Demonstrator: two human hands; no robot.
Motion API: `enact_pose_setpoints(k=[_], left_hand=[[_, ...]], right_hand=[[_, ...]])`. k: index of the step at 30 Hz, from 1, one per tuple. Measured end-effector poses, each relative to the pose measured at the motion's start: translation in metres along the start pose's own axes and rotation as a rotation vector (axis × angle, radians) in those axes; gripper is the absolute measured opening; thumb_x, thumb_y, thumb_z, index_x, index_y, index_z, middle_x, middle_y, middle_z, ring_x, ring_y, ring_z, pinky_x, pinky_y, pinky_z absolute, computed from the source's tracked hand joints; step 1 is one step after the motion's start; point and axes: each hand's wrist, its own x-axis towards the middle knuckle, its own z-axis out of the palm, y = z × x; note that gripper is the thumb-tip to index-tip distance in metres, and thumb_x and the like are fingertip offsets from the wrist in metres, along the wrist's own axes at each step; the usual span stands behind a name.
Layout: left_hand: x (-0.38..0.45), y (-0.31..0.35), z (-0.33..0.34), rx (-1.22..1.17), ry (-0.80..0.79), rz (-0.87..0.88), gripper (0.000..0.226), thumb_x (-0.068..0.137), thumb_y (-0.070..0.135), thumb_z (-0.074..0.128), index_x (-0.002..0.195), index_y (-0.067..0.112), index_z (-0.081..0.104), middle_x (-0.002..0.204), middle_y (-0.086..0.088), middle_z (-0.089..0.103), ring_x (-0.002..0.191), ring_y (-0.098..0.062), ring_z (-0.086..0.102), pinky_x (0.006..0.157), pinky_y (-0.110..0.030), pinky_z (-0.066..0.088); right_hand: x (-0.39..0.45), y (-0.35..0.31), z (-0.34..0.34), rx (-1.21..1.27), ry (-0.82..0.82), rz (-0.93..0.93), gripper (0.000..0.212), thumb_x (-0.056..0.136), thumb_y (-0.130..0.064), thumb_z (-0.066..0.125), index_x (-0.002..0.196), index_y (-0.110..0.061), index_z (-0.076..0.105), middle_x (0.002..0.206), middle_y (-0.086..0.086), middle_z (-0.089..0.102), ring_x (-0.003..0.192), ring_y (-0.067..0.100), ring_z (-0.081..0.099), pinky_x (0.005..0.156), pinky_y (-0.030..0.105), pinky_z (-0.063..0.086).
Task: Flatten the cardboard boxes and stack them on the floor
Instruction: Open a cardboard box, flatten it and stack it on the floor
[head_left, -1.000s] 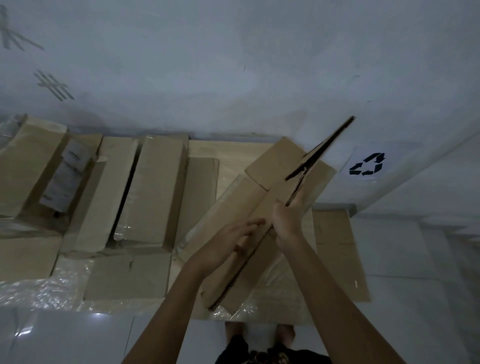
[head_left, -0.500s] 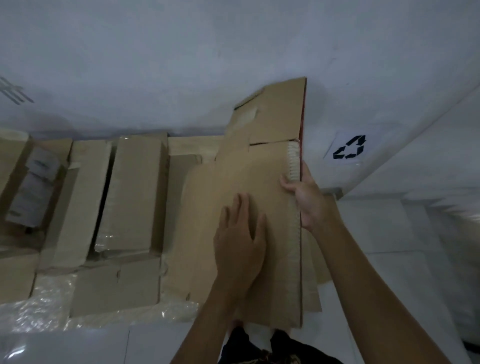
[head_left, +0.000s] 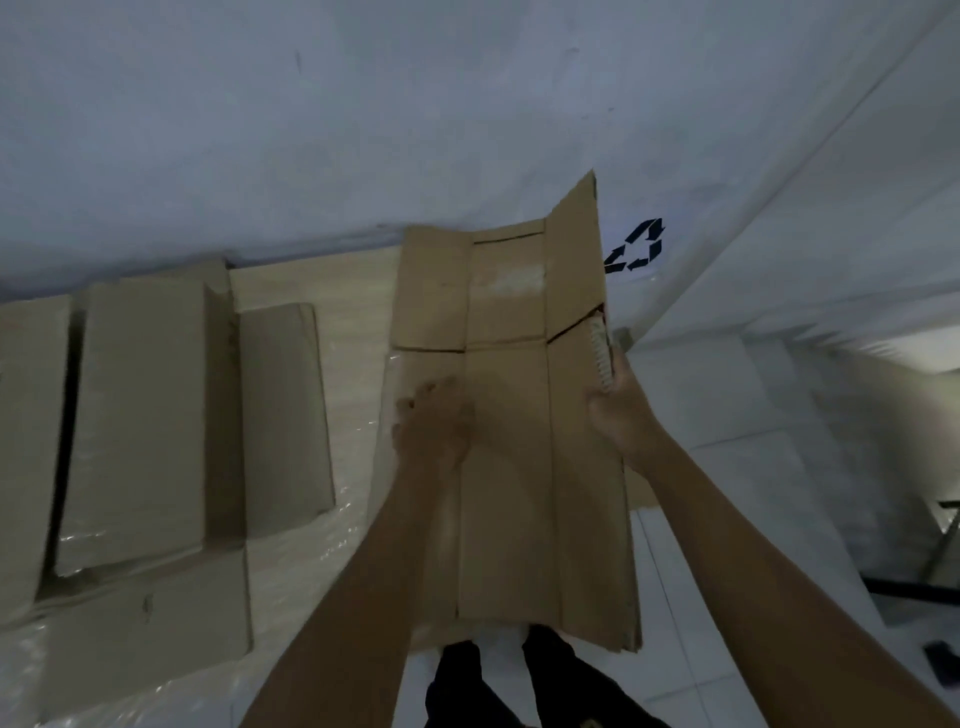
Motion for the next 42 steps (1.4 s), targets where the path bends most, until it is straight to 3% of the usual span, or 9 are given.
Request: enact_pose_setpoints(k=[3,5,8,12,18,25,32,38,42], left_hand=[[0.017,-0.022,0.002,0.075,0.022,-0.096,0.048,0.095,0.045,0.047,0.141,0.048,0.033,0.152,0.003,0.027,0.128,-0.036,0.032,0.100,-0.051,0.038],[0.028,-0.027,0.000,-0.055,0.125,-0.240,0.060,0.088,0.053,0.059,0.141,0.045,0.033,0.150,-0.004,0.027,0.124,-0.039,0.035,0.097,-0.051,0.039],[0.040,-0.025,-0.006,-0.286,0.198,-0.462,0.081,0.077,0.059,0.074,0.140,0.023,0.038,0.146,-0.012,0.036,0.125,-0.045,0.041,0.098,-0.053,0.042],[0.043,-0.044,-0.010,-0.336,0.192,-0.373,0.085,0.077,0.058,0.077,0.140,0.010,0.046,0.135,-0.017,0.057,0.122,-0.039,0.055,0.095,-0.043,0.044],[0.030,-0.068,-0.018,-0.500,0.187,-0.184,0.034,0.099,0.039,0.055,0.119,0.011,0.056,0.112,-0.017,0.065,0.099,-0.037,0.061,0.072,-0.034,0.041],[-0.012,-0.056,-0.039,-0.990,0.297,-0.024,0.017,0.099,0.033,0.062,0.112,0.022,0.062,0.094,0.003,0.069,0.085,-0.015,0.066,0.071,-0.029,0.052],[-0.022,0.040,-0.039,-1.235,0.362,0.033,0.021,0.088,0.027,0.077,0.104,0.013,0.072,0.083,0.004,0.070,0.073,-0.006,0.060,0.064,-0.022,0.050],[-0.002,0.159,0.010,-1.192,0.362,0.045,0.024,0.089,0.022,0.076,0.107,0.007,0.071,0.099,-0.018,0.074,0.082,-0.019,0.066,0.075,-0.037,0.055],[0.017,0.222,0.059,-1.021,0.356,0.034,0.011,0.100,0.023,0.061,0.098,0.016,0.068,0.085,0.001,0.067,0.076,-0.010,0.057,0.071,-0.030,0.046]], right_hand=[[0.007,0.005,0.005,-0.106,0.040,-0.023,0.071,0.092,0.008,0.041,0.155,-0.015,0.018,0.119,0.021,0.056,0.090,0.042,0.060,0.058,0.035,0.049],[0.008,0.010,0.011,-0.176,0.056,-0.071,0.066,0.089,0.010,0.040,0.151,-0.007,0.025,0.102,0.016,0.054,0.076,0.027,0.052,0.051,0.021,0.041],[0.013,0.020,0.024,-0.184,0.059,-0.092,0.063,0.091,0.008,0.040,0.150,-0.007,0.027,0.112,0.009,0.054,0.079,0.018,0.054,0.065,0.024,0.046],[0.014,0.026,0.030,-0.093,0.078,-0.102,0.055,0.091,0.004,0.043,0.140,-0.021,0.043,0.110,0.004,0.061,0.086,0.017,0.056,0.070,0.026,0.045],[0.006,0.017,-0.004,0.068,0.065,-0.065,0.034,0.100,-0.010,0.046,0.130,-0.025,0.052,0.090,0.006,0.062,0.071,0.014,0.052,0.053,0.014,0.043],[-0.015,0.013,-0.040,0.091,0.122,-0.135,0.023,0.094,-0.015,0.050,0.109,-0.023,0.066,0.101,0.014,0.069,0.088,0.032,0.068,0.073,0.048,0.057],[-0.005,0.024,-0.124,0.249,0.322,-0.236,0.027,0.085,-0.011,0.071,0.111,-0.017,0.073,0.100,0.001,0.077,0.095,0.016,0.072,0.083,0.035,0.057],[0.060,0.072,-0.223,0.307,0.330,-0.208,0.043,0.073,-0.029,0.081,0.114,-0.023,0.073,0.098,0.003,0.077,0.092,0.024,0.074,0.083,0.050,0.059],[0.124,0.111,-0.275,0.191,0.231,-0.205,0.031,0.083,-0.029,0.071,0.114,-0.025,0.072,0.098,-0.004,0.077,0.091,0.021,0.073,0.081,0.051,0.060]])
